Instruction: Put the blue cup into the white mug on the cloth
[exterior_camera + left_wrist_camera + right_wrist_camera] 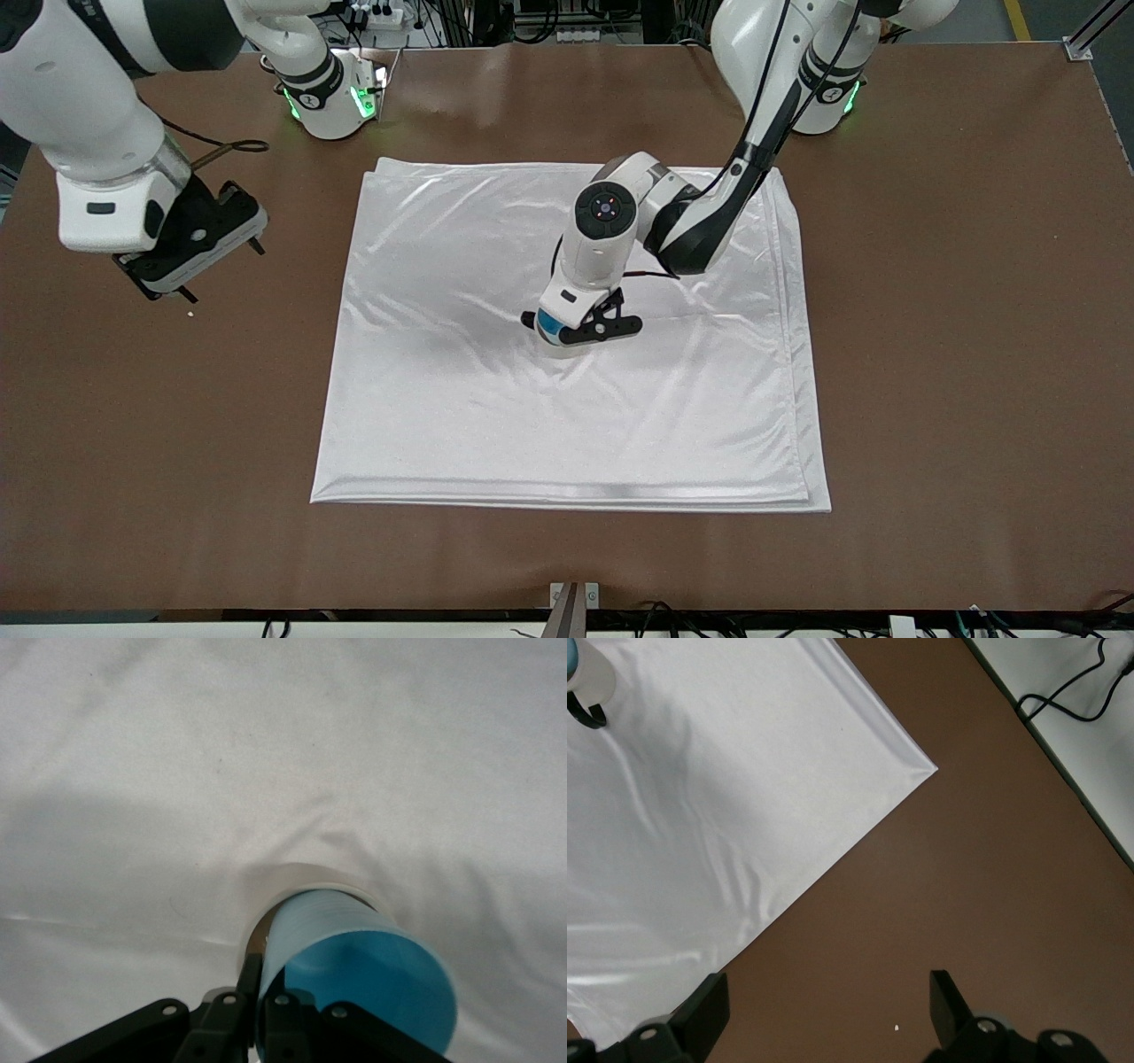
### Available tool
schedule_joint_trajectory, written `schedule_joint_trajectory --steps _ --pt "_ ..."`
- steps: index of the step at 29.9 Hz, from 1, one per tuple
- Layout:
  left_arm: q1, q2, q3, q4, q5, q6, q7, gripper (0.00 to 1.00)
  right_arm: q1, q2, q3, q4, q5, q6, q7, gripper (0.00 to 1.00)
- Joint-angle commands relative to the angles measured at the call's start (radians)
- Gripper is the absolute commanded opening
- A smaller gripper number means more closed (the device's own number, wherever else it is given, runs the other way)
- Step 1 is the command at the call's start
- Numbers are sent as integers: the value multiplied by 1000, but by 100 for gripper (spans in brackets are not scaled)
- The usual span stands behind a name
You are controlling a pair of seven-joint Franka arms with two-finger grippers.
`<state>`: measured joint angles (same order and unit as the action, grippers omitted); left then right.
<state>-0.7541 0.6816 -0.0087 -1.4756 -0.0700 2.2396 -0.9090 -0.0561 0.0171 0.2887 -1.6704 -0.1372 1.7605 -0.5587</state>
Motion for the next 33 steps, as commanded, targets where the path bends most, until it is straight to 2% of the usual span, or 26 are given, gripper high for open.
schedule_joint_trajectory --steps 1,6,13,14,15,16,17,18,23,33 --pt "-21 39 12 29 -19 17 -7 0 -57 -25 4 -22 39 -22 16 100" --pt "-21 56 12 29 -19 35 -5 0 -70 -23 0 -2 38 -70 108 100" --pt "-21 55 12 29 -19 35 -7 2 -146 -19 3 37 42 -76 207 100" --pt "-19 55 12 29 -20 37 -7 10 -154 -19 3 41 42 -82 221 100" --pt "-19 55 12 31 -20 37 -5 34 -159 -19 3 46 44 -97 241 100" --pt "-19 53 13 31 -20 37 4 74 -162 -16 1 47 53 -123 273 100" --pt "-19 53 13 31 -20 37 7 97 -163 -19 1 49 60 -142 314 100" --pt "-19 52 13 31 -19 37 6 100 -163 -19 1 50 62 -150 354 100" --pt "-18 36 13 31 -20 37 -5 100 -162 -16 3 54 57 -147 526 100" --pt "7 -33 29 31 -7 28 2 100 -174 -16 1 54 71 -144 542 100"
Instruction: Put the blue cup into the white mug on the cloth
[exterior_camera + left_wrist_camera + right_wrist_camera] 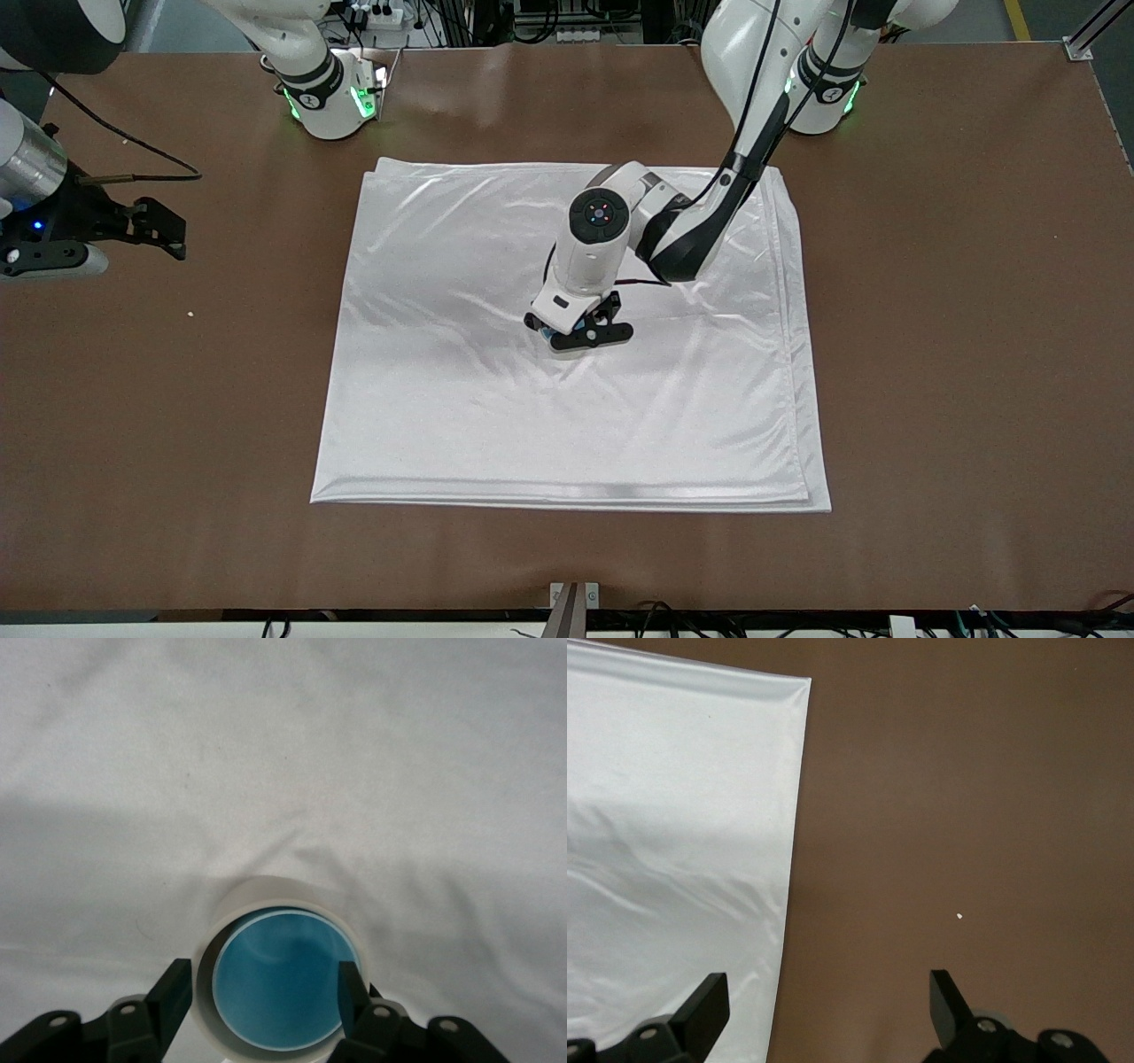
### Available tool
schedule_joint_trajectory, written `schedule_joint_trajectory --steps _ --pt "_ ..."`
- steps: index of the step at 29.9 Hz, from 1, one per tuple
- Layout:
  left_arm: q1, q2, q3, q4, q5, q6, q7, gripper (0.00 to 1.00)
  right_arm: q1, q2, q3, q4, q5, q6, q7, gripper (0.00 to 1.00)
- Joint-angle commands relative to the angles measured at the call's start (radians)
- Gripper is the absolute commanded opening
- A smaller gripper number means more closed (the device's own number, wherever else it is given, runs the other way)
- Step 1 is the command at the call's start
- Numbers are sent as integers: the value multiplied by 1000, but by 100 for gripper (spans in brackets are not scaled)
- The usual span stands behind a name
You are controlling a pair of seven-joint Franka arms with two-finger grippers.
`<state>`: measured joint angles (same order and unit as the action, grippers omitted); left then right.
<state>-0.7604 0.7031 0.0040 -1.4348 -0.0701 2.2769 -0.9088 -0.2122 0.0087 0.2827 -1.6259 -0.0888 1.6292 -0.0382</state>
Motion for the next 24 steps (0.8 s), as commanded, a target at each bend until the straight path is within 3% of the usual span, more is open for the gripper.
schedule_joint_trajectory --steps 1,12,16,19,24 --pt "18 -62 17 -10 -5 -11 4 100 -18 -10 7 9 23 -14 21 100" --pt "173 -96 17 -16 -4 -82 113 100 -15 -10 3 9 58 -6 26 100" --pt "259 -111 17 -18 -4 -102 172 100 46 -12 -77 11 64 -3 24 100" --pt "309 -131 16 -18 -4 -102 217 100 111 -12 -174 8 66 -5 24 100" --pt "380 -135 14 -18 -4 -105 284 100 169 -13 -224 8 64 1 24 100"
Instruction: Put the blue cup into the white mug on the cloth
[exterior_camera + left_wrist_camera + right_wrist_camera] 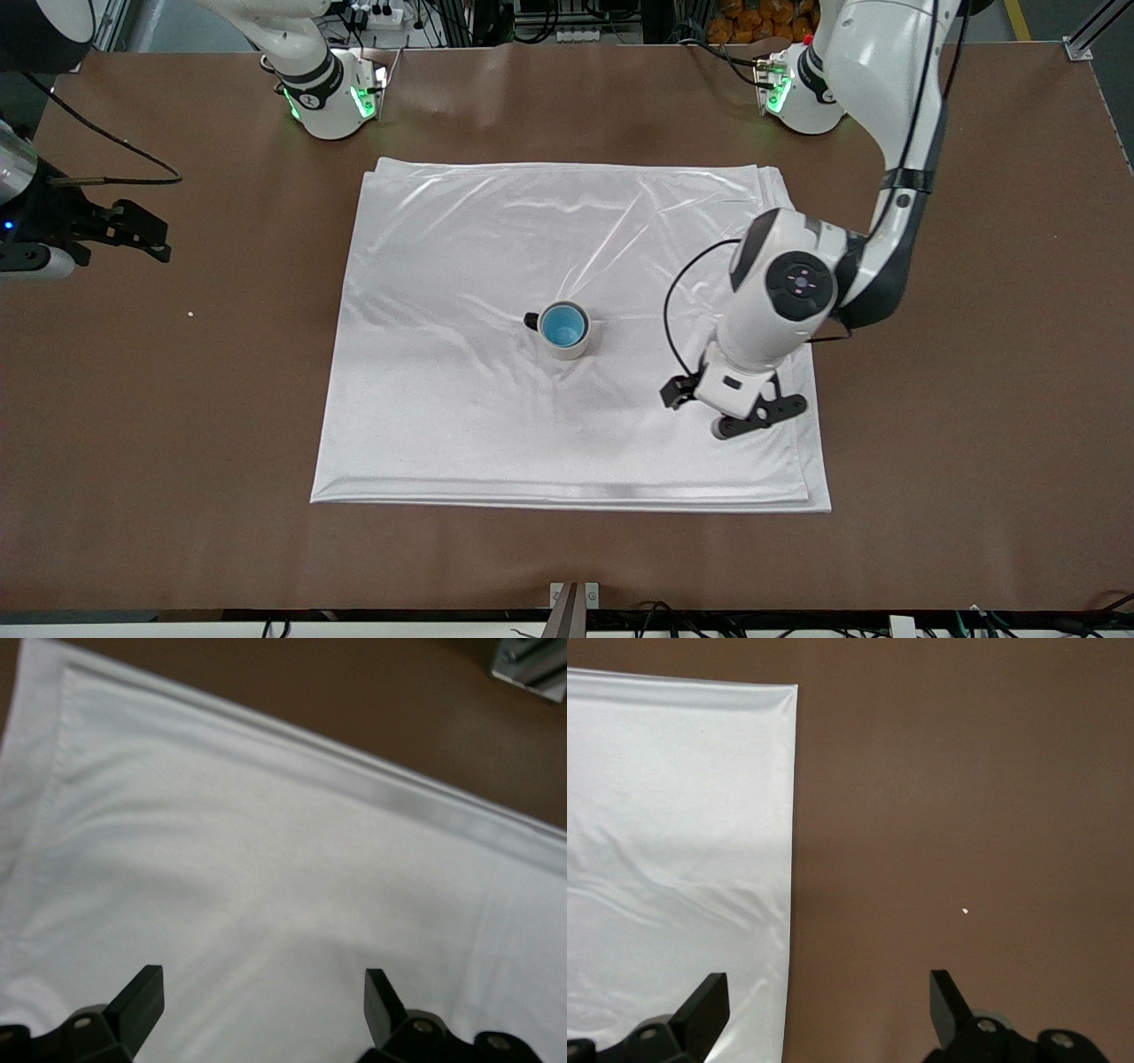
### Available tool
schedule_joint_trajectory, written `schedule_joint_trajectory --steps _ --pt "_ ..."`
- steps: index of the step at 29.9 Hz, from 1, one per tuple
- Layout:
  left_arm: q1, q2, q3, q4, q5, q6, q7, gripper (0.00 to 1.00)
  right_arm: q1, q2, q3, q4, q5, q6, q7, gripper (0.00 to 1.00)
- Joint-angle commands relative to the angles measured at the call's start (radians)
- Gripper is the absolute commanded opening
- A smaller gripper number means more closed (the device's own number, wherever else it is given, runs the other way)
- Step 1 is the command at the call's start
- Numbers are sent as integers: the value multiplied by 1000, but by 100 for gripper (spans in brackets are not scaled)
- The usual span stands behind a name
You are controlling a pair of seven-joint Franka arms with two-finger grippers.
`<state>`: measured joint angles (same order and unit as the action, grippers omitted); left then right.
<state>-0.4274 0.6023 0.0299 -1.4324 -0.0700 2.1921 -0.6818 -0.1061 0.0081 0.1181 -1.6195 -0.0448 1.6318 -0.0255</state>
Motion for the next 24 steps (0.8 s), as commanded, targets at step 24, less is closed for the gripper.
schedule_joint_trajectory --steps 24 --pt "322 -268 -16 -160 -8 -362 524 100 77 -7 -87 3 16 13 30 100"
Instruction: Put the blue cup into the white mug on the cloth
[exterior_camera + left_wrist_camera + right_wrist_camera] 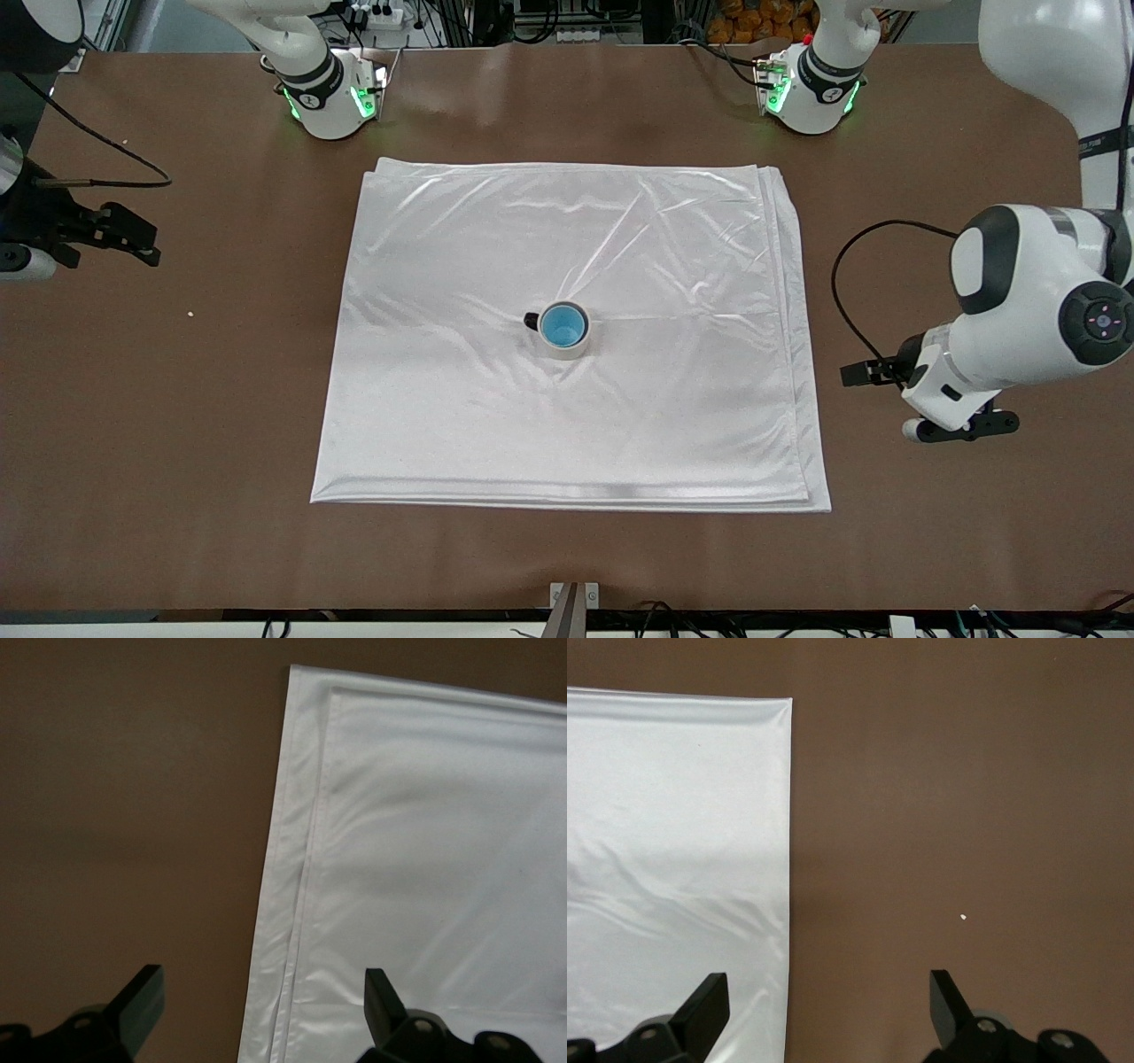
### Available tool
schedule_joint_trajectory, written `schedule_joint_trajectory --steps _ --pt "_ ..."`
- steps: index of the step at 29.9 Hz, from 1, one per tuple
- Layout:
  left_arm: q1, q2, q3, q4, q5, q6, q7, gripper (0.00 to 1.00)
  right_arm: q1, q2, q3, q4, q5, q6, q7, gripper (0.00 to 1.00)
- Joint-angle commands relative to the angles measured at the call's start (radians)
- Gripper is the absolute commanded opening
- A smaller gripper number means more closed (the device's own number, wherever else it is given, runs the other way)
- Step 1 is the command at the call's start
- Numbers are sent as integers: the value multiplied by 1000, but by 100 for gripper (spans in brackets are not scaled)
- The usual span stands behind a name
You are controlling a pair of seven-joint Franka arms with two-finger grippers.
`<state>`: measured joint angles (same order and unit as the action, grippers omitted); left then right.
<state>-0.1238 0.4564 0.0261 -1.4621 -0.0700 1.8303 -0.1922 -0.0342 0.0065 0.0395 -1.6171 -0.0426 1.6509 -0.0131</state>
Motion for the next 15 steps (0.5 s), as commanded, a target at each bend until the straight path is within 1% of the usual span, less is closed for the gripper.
schedule_joint_trajectory --steps 1,4,11,15 --pt "24 -142 -12 -147 -10 0 45 100 5 -5 -9 0 13 -6 18 100" --pt "50 -206 -14 -204 -10 0 75 100 8 -5 -7 2 15 -3 18 100" --pt "62 -314 -12 -262 -8 -20 89 100 11 -5 -7 20 15 -5 18 100" --pt "102 -380 -15 -296 -8 -37 112 100 11 -5 -7 26 13 -3 18 100"
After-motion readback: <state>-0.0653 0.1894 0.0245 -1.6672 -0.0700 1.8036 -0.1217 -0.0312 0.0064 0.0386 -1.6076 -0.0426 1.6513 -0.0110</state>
